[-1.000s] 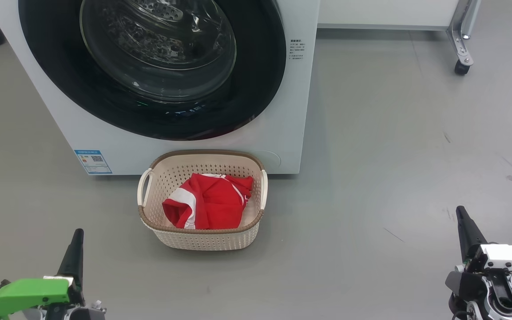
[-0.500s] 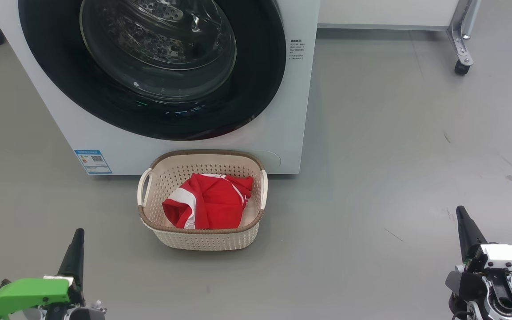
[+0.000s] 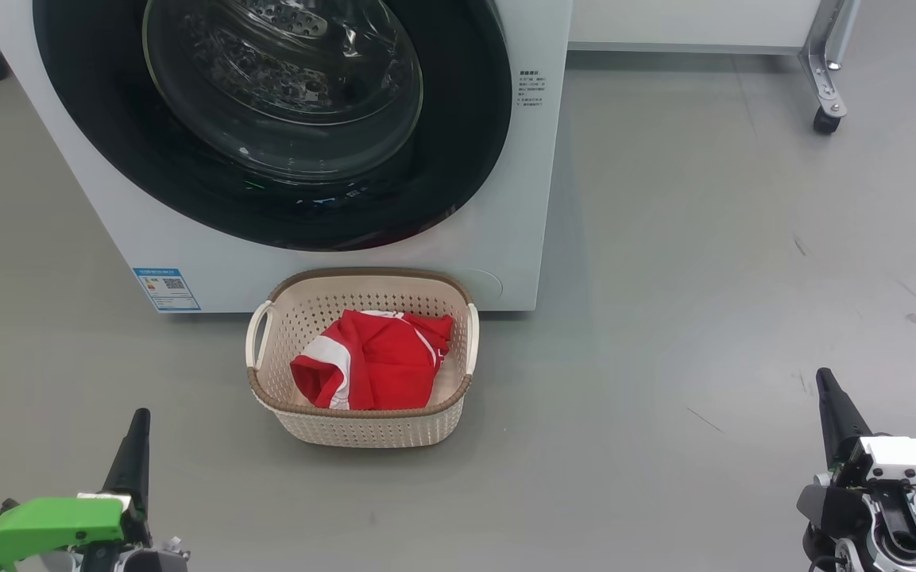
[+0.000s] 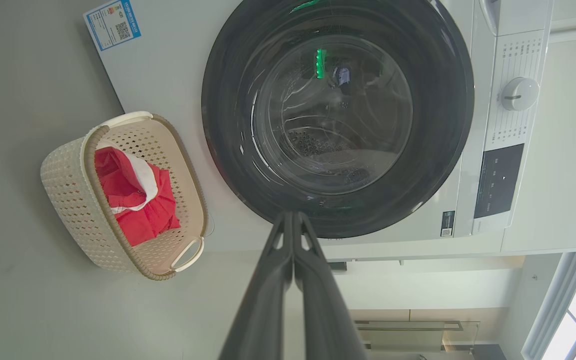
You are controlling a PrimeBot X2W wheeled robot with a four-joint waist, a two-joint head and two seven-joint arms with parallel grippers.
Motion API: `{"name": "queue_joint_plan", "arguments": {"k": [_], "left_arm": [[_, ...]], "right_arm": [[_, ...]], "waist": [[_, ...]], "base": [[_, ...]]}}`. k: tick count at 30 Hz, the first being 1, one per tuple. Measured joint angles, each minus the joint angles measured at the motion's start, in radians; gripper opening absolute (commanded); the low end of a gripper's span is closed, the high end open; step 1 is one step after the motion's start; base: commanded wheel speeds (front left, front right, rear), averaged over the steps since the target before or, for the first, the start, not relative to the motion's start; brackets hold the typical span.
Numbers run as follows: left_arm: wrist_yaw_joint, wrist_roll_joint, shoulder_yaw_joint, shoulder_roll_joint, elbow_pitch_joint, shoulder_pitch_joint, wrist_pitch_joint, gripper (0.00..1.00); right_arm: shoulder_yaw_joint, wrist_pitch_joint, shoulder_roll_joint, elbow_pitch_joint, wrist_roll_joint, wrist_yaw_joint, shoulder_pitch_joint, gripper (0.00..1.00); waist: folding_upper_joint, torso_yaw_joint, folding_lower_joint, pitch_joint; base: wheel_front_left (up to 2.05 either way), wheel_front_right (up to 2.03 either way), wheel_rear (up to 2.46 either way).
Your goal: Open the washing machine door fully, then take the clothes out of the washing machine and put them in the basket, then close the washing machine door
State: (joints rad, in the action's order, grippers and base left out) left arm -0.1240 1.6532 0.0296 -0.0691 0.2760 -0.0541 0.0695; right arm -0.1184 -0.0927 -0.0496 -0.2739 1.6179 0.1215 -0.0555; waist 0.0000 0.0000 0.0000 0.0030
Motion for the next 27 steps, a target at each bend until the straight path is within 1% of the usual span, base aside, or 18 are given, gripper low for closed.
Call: {"name": "queue_joint_plan", "arguments": {"k": [27], "left_arm": [[0.000, 0.000, 0.002, 0.000, -0.001, 0.000, 0.000, 0.00]], "right_arm": [[-0.001, 0.000, 0.000, 0.000, 0.000, 0.000, 0.000, 0.00]], "waist": [[0.0000, 0.000, 0.0000, 0.000]], "base": [[0.00, 0.00, 0.00]]}}
